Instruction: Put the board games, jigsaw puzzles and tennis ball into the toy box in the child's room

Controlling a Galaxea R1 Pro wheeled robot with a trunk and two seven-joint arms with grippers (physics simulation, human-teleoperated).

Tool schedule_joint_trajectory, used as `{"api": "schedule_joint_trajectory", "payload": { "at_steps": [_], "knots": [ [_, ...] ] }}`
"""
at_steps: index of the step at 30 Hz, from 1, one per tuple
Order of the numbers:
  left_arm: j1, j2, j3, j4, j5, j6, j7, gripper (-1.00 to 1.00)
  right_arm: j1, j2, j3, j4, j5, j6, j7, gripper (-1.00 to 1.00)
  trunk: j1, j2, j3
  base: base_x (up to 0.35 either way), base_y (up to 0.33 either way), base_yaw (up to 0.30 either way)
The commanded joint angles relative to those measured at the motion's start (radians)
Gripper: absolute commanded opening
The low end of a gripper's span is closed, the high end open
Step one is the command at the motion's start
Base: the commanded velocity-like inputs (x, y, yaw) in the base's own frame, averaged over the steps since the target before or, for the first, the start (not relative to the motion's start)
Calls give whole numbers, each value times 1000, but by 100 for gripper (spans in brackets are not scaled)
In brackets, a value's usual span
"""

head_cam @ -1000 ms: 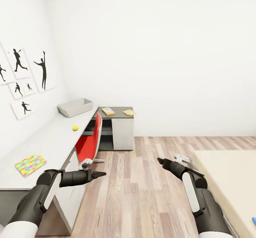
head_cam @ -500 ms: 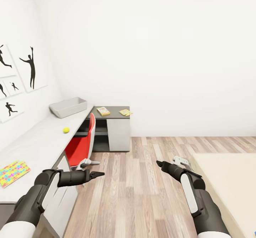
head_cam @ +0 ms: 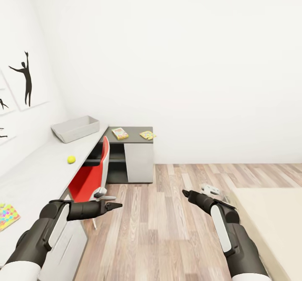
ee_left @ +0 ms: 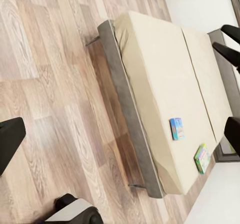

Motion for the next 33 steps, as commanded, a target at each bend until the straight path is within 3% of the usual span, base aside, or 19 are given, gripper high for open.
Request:
{"api": "schedule_joint_trajectory", "payload": {
  "at_steps": [1,18,33],
  "knots": [
    [-1,0,1,0,0,5,-2,100,-1,1,4,-1,-4,4,-1,100,1,-2,-2,260,0,0],
    [-1,-1,1,0,0,6,-2,100,-1,1,18,-3,-3,1,-1,100,1,-2,-2,208,-88,13],
    [0,-1,0,0,0,5,-1,100,-1,0,17,-1,-4,1,0,100,1,-2,-2,223,-210,253]
  ]
}}
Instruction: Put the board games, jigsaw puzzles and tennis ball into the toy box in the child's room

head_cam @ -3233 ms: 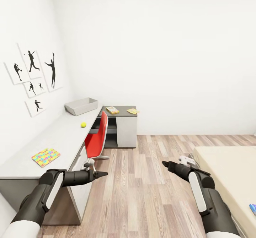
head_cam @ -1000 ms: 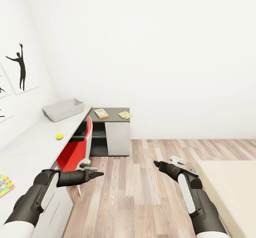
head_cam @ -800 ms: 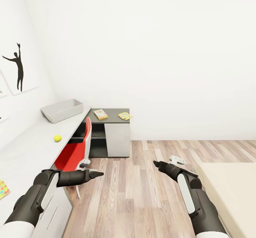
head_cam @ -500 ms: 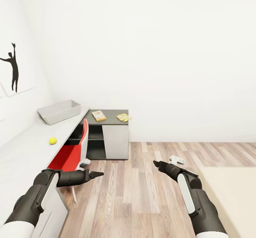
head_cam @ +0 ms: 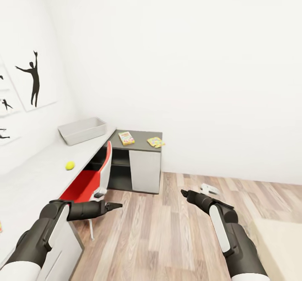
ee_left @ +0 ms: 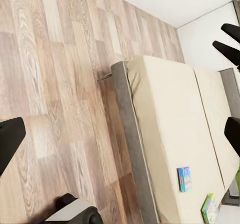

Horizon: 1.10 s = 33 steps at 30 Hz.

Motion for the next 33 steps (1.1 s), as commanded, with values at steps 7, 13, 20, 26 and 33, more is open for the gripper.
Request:
{"api": "schedule_joint_trajectory", "payload": {
  "at_steps": [7,13,20,26,33],
  "knots": [
    [-1,0,0,0,0,5,-2,100,-1,0,-3,0,-5,5,1,100,1,-2,-2,224,-211,286],
    [-1,-1,-1,0,0,5,-2,100,-1,-1,-3,0,-5,5,1,100,1,-2,-2,224,-211,286],
    [-1,0,-1,0,0,5,-2,100,-1,0,-3,0,-5,5,1,100,1,-2,-2,224,-211,283],
    [-2,0,0,0,0,5,-6,100,-1,0,-3,0,-5,5,2,100,1,-2,-2,163,-143,128],
    [4,51,0,-76,11,18,-80,100,2,0,4,-121,-4,40,9,100,1,-2,-2,18,-13,9]
  ]
}}
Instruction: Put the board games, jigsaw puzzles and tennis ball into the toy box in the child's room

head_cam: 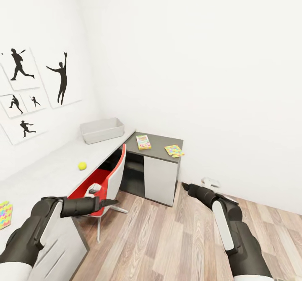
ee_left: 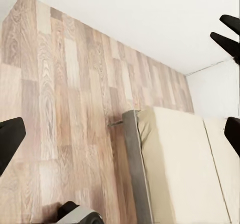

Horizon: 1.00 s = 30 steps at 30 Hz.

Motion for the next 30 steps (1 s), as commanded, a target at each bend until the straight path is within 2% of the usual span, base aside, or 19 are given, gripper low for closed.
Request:
{"api": "schedule_joint_trajectory", "payload": {
  "at_steps": [1,2,3,4,5,6,7,9,11,12,23,30],
  "knots": [
    [2,14,1,-17,-1,5,-29,100,4,1,2,-31,-3,18,1,100,1,-2,-2,3,-2,2],
    [11,43,1,-47,2,6,-87,100,22,1,17,-86,-4,47,1,100,1,-2,-2,2,-2,1],
    [17,58,2,-59,3,7,-122,100,34,1,24,-108,-4,63,1,100,1,-2,-2,2,-1,1],
    [28,89,8,-77,5,7,-197,100,62,1,40,-139,-6,93,1,100,1,-2,-2,1,-1,1],
    [33,104,13,-84,5,7,-237,100,74,1,46,-149,-7,105,1,100,1,-2,-2,0,0,0],
    [41,133,30,-93,5,6,-312,100,93,2,57,-165,-8,123,1,100,1,-2,-2,0,0,0],
    [44,146,42,-96,4,6,-348,100,100,2,61,-170,-9,129,1,100,1,-2,-2,0,0,0],
    [57,180,100,-104,2,3,-467,100,117,3,71,-182,-10,148,1,100,1,-2,-2,0,0,0],
    [65,189,132,-106,0,1,-508,100,121,3,73,-186,-12,154,2,100,1,-2,-2,0,0,0],
    [81,201,200,-109,-2,-3,-561,100,128,3,76,-190,-14,161,2,100,1,-2,-2,0,0,0],
    [87,201,224,-109,-2,-6,-561,100,129,5,76,-190,-17,153,4,100,1,-2,-2,8,0,0],
    [87,197,225,-109,-2,-8,-561,100,130,5,74,-188,-18,151,4,100,1,-2,-2,256,0,0]
  ]
}}
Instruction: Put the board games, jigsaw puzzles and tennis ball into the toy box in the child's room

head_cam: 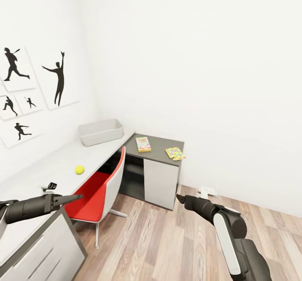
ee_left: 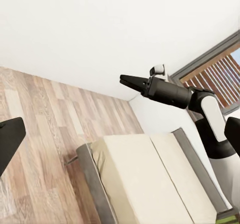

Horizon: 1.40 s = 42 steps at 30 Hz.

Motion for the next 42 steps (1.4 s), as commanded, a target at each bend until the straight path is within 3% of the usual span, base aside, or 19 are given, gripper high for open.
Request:
{"api": "schedule_joint_trajectory", "payload": {
  "at_steps": [1,26,42],
  "knots": [
    [-1,0,0,0,-1,11,-4,100,-1,1,-1,-1,-2,5,1,100,1,-2,-2,318,0,0],
    [-1,-2,-1,2,-1,12,-4,100,-1,3,2,-2,-2,5,0,100,1,-2,-2,312,0,8],
    [-1,-3,-3,3,-1,12,-4,100,-1,2,18,-2,-2,5,0,100,1,-2,-2,230,29,262]
  ]
}}
